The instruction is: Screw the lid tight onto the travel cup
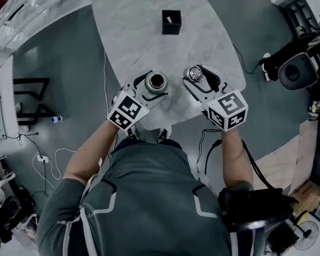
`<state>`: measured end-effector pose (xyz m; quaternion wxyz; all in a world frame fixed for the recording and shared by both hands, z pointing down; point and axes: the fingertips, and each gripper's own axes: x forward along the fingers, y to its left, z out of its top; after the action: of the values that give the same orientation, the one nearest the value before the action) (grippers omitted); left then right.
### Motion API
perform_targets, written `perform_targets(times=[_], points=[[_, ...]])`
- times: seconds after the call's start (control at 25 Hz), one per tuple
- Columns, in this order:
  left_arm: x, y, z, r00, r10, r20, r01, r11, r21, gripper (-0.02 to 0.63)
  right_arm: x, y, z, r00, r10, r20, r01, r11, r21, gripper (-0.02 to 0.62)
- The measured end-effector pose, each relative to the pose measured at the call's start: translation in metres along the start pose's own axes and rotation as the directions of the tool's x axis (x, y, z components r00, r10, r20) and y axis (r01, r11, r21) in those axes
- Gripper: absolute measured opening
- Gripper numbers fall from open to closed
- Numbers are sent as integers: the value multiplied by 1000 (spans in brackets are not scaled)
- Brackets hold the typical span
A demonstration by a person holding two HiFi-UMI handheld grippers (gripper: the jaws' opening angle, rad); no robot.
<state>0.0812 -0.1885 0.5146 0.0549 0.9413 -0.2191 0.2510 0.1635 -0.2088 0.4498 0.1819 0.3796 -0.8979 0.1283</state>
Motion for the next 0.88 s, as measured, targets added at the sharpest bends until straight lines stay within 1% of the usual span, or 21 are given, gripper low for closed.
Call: perform_targets(times=[0.16, 0.24, 0.36, 0.48, 0.56, 0.72, 0.8, 0.88], points=[[-25, -5, 21, 998, -63, 14, 62, 996, 60, 374, -11, 35, 50, 999, 25, 35, -24, 999, -41, 270], [-35, -5, 26, 996, -83, 13, 82, 993, 82, 374, -16, 53, 71, 998, 38, 50, -35, 998, -55, 270], [-50, -10, 30, 994, -113, 0, 112, 989, 96, 373, -23, 79, 93, 997, 57, 46, -52, 993, -105, 270], [-61, -13, 37, 990, -142, -5, 142, 986, 92, 374, -26, 108, 112, 995, 98, 33, -92, 983, -161, 270], [-68, -14, 41, 990, -143, -8, 144, 985, 94, 373, -27, 125, 122, 992, 125, 26, -118, 974, -193, 270], [-75, -13, 48, 991, -133, -13, 133, 983, 124, 374, -23, 147, 130, 990, 140, 6, -134, 958, -254, 270], [-77, -18, 47, 991, -133, -34, 136, 980, 146, 374, -23, 154, 129, 990, 142, -12, -140, 952, -271, 270], [-81, -26, 47, 988, -148, -35, 152, 976, 156, 374, -22, 160, 127, 989, 144, -31, -147, 949, -277, 270]])
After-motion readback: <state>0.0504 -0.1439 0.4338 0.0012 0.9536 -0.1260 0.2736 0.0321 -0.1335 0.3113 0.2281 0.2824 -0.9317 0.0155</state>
